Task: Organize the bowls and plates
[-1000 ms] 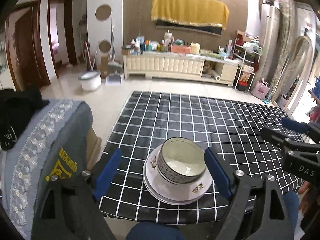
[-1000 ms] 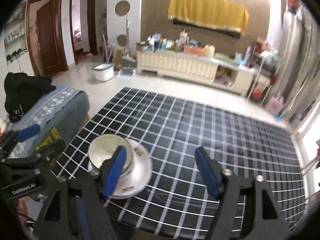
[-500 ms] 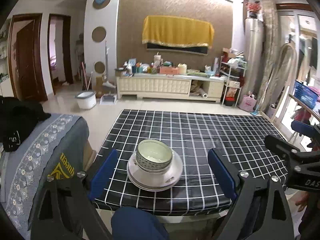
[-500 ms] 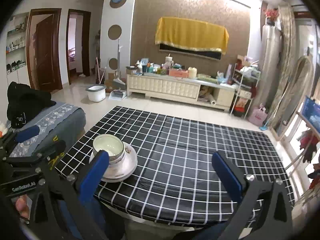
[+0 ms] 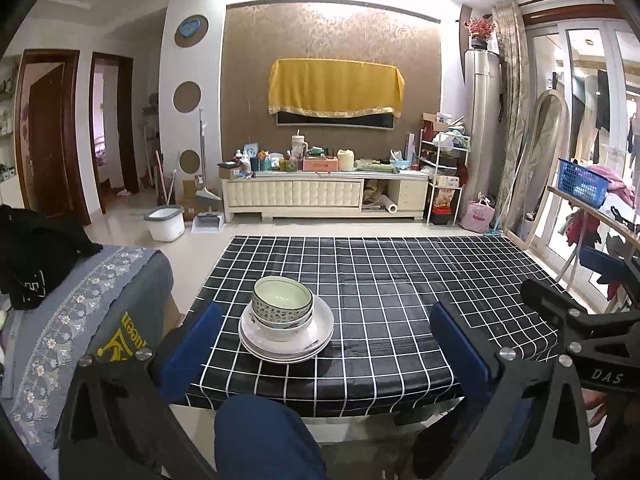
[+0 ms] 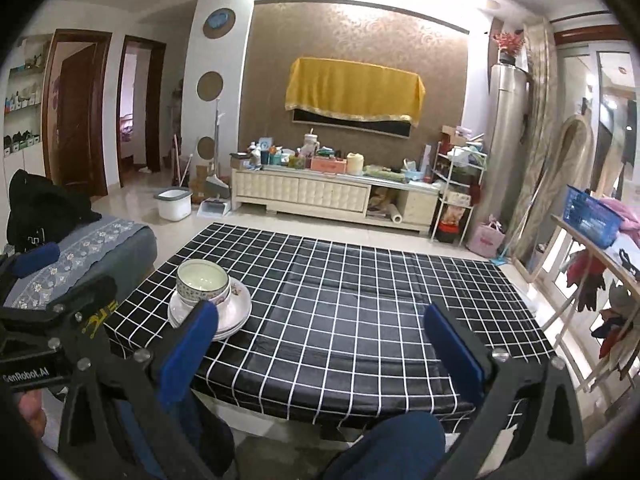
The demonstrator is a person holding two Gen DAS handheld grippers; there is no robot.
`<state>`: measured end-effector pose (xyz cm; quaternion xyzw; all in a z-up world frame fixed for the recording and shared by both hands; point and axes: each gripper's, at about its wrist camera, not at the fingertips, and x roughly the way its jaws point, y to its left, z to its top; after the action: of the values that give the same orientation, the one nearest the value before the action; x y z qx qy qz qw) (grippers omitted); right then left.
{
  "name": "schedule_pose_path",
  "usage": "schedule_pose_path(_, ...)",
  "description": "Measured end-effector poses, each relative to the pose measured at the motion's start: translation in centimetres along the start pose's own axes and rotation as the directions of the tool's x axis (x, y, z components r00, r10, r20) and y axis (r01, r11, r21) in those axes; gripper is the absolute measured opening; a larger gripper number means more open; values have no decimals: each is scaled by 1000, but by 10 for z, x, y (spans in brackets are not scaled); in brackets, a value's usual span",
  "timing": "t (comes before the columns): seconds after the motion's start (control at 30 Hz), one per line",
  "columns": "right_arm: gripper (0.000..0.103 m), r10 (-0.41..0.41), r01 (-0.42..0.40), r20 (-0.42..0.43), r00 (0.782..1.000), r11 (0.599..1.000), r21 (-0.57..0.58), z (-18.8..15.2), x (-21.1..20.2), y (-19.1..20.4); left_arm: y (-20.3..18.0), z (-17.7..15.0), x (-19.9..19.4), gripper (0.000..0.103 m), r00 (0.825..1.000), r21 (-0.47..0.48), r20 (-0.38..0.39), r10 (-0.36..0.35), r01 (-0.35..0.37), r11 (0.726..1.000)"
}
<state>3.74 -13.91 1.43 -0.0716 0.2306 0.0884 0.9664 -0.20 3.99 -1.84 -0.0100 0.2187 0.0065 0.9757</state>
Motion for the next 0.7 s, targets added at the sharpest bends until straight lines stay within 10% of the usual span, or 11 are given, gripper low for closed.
schedule_pose_path(0.7,103,6,-7,25,1000,1000,16,-8,-23,2,-11,-10,-21,103,999,30,34,20,-21,999)
